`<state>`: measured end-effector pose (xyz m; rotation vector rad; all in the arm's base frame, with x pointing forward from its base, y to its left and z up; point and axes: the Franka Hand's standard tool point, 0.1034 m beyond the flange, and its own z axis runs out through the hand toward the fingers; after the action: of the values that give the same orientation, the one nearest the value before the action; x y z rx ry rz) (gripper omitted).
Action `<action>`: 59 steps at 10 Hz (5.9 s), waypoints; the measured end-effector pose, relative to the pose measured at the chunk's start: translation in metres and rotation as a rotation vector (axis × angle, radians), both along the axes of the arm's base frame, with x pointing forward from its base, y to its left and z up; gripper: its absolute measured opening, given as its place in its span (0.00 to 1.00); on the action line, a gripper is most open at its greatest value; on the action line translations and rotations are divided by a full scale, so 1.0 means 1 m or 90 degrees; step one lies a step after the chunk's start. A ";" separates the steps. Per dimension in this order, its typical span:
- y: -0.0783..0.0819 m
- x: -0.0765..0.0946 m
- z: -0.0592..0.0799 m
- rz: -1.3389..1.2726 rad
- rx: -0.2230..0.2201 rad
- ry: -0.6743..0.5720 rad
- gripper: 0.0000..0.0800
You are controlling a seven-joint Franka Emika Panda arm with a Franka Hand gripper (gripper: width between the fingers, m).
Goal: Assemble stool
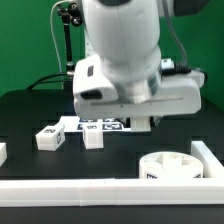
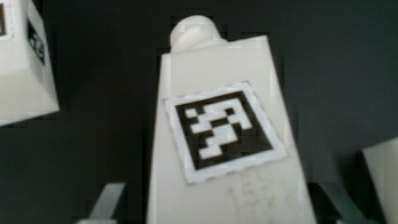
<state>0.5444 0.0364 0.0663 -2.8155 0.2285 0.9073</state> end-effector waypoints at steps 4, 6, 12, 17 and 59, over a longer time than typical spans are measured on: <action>-0.004 0.023 0.024 -0.019 -0.026 -0.150 0.41; -0.004 0.033 0.022 -0.030 -0.047 -0.256 0.41; -0.002 0.060 0.048 -0.034 -0.081 -0.479 0.41; -0.001 0.070 0.050 -0.046 -0.105 -0.625 0.41; 0.050 0.096 0.016 -0.027 -0.064 -0.697 0.41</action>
Offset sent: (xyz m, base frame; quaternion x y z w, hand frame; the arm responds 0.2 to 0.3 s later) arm 0.0016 -0.0036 0.0168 0.0167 0.1048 0.0261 0.9940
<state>0.6407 0.0868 0.0825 -2.9009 0.1622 -0.7119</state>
